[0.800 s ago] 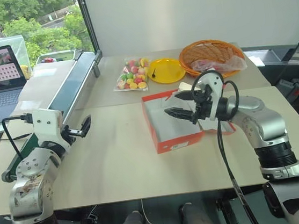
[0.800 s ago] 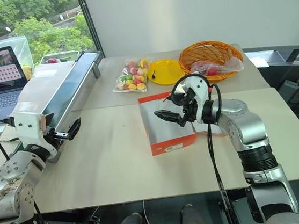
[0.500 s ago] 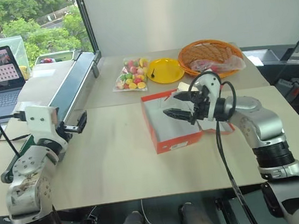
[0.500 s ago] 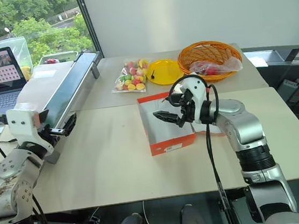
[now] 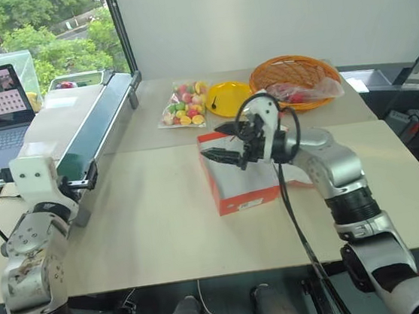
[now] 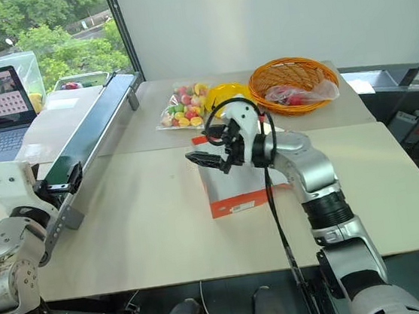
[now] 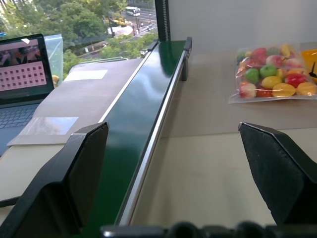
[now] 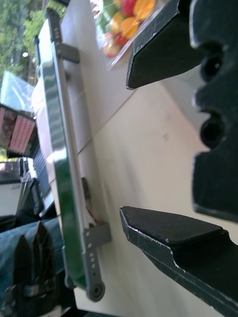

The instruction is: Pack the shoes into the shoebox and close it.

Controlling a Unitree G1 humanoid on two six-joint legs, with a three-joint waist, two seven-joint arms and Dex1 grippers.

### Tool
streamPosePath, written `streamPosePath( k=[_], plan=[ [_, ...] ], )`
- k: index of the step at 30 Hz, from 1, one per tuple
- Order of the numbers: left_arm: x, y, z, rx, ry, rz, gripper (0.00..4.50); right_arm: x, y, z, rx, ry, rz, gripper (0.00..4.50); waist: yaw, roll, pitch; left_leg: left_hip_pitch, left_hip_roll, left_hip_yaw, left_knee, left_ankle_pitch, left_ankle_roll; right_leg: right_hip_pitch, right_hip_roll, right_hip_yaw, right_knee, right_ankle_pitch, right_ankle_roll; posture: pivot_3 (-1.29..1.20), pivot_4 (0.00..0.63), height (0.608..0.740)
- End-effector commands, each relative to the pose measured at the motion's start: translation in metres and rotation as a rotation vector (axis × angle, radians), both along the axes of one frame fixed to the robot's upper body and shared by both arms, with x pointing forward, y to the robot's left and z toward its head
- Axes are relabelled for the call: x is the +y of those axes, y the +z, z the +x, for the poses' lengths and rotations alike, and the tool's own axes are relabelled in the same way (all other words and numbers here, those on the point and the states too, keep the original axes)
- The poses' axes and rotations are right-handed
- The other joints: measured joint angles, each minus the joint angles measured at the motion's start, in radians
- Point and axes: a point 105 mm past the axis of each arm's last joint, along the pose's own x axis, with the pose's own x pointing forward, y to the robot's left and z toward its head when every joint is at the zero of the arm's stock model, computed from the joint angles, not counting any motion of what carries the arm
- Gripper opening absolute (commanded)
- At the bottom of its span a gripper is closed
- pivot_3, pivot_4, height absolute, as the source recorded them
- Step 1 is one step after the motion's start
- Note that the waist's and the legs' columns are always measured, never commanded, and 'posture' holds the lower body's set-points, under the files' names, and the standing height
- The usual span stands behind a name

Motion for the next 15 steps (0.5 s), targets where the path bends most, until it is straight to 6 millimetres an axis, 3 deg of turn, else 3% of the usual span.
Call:
streamPosePath(
  k=[1,15],
  plan=[
    [0.007,0.016,-0.008,-0.065,0.042,0.03,4.5,0.01,0.018,-0.008,-0.087,0.043,0.011,4.44,0.0,0.0,0.0,0.0,0.0,0.0,0.0,0.0,0.0,0.0,0.0,0.0,0.0,0.0,0.0,0.0,0.15,0.74],
    [0.019,0.022,-0.011,-0.092,0.117,0.033,4.5,0.008,0.018,0.022,-0.123,-0.15,0.077,4.44,-0.001,0.0,0.0,-0.001,0.0,0.0,-0.001,0.0,0.0,-0.002,0.0,0.001,0.001,0.0,-0.001,0.0,0.15,0.74]
  ],
)
